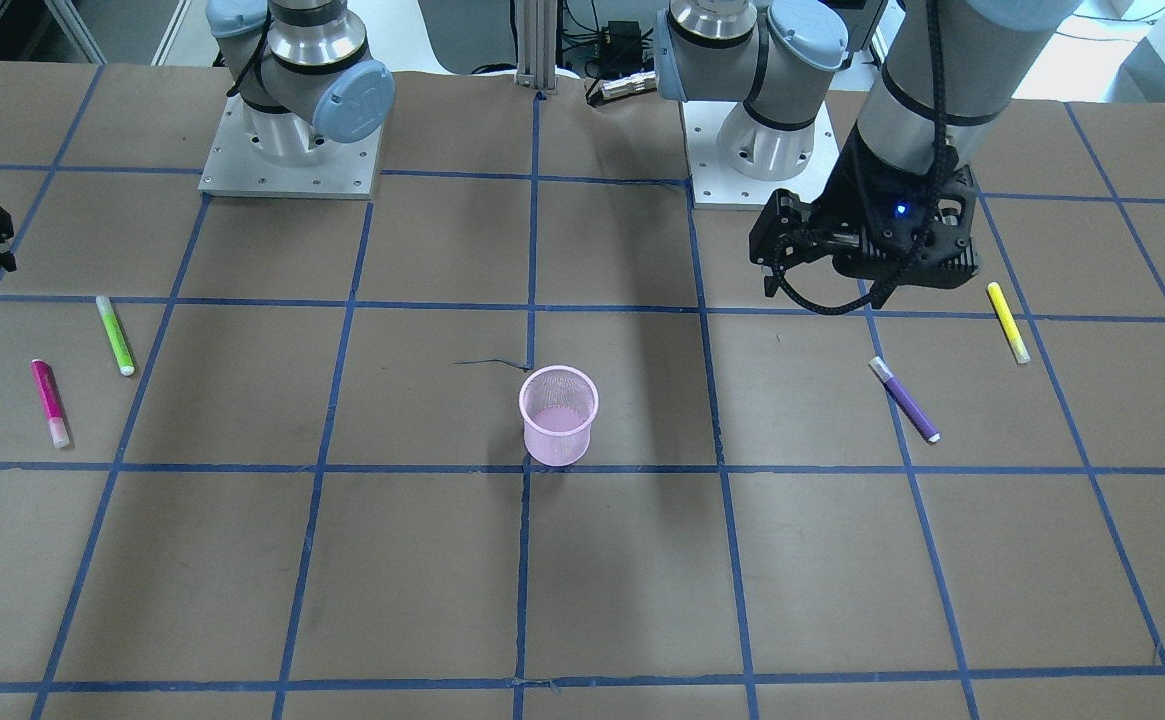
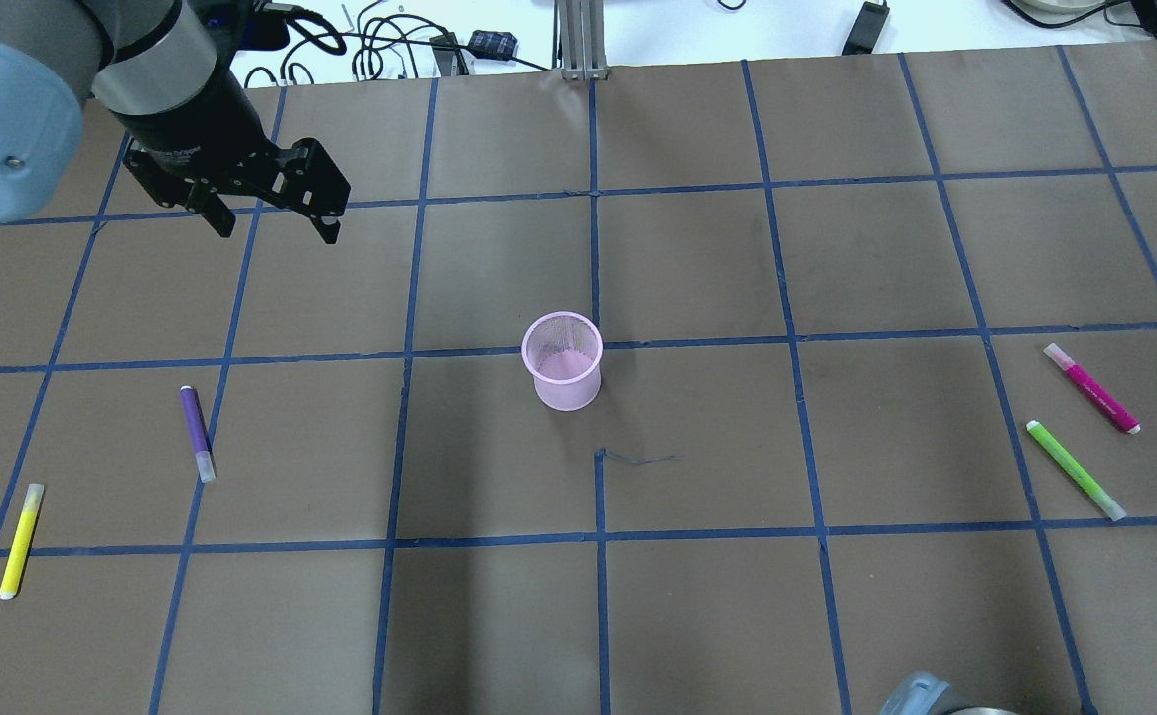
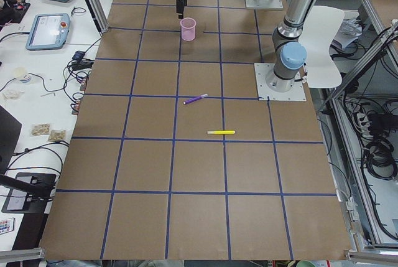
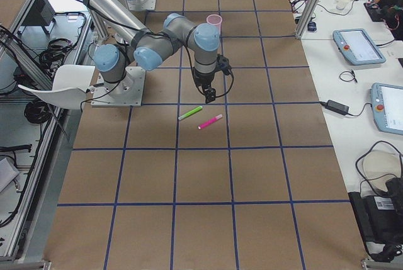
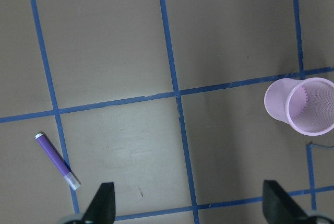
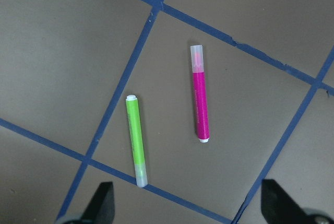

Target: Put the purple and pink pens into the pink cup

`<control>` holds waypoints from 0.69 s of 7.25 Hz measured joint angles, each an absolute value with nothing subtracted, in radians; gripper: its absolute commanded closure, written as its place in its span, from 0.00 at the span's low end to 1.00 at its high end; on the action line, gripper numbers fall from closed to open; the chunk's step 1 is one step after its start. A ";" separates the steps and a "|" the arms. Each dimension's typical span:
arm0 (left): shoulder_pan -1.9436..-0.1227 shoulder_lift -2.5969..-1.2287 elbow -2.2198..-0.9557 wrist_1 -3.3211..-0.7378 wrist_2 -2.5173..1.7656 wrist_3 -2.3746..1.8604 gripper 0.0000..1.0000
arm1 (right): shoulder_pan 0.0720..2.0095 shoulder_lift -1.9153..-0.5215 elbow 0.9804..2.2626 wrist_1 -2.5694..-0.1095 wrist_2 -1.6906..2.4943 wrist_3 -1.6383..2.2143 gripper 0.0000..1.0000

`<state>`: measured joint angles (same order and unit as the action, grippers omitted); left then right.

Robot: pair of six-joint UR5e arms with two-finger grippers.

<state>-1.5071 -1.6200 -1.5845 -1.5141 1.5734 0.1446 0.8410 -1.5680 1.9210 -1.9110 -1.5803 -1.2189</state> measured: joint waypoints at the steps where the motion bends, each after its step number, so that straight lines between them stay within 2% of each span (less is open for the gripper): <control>1: -1.426 -1.629 -1.638 -1.466 1.567 0.149 0.00 | 0.809 -1.521 1.933 -1.951 -1.569 -1.298 0.00; 5: -1.193 -1.725 -1.740 -1.351 1.569 0.161 0.00 | 0.763 -1.378 1.955 -2.063 -1.528 -1.482 0.00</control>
